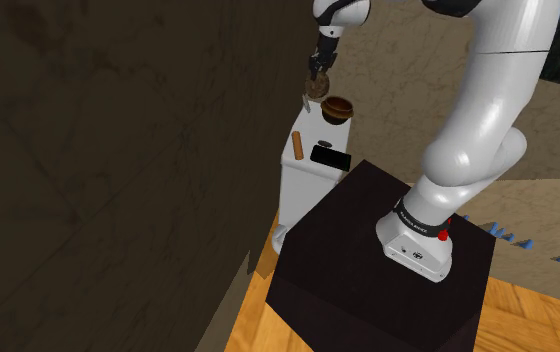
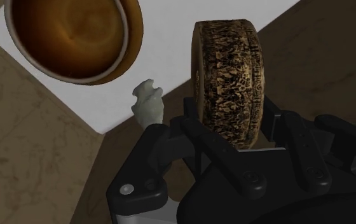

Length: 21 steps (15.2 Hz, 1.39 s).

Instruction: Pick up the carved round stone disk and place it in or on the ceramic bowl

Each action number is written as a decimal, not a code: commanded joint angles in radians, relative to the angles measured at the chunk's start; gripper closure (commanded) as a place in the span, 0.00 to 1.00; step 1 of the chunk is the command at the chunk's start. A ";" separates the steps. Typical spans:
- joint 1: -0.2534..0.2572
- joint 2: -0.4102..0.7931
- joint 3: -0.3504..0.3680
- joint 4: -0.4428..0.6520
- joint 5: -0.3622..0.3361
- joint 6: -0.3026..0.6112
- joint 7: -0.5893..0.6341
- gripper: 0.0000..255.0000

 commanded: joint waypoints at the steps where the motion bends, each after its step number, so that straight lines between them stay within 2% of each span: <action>1: 0.001 -0.016 -0.001 0.009 -0.002 -0.024 0.002 1.00; 3: 0.001 -0.023 -0.002 0.017 -0.004 -0.039 0.003 1.00; 10: -0.104 -0.002 -0.040 0.093 0.020 -0.099 -0.145 1.00; 15: -0.194 0.047 -0.068 0.205 0.042 -0.166 -0.260 1.00; 21: -0.194 0.072 -0.064 0.160 0.048 -0.097 -0.265 1.00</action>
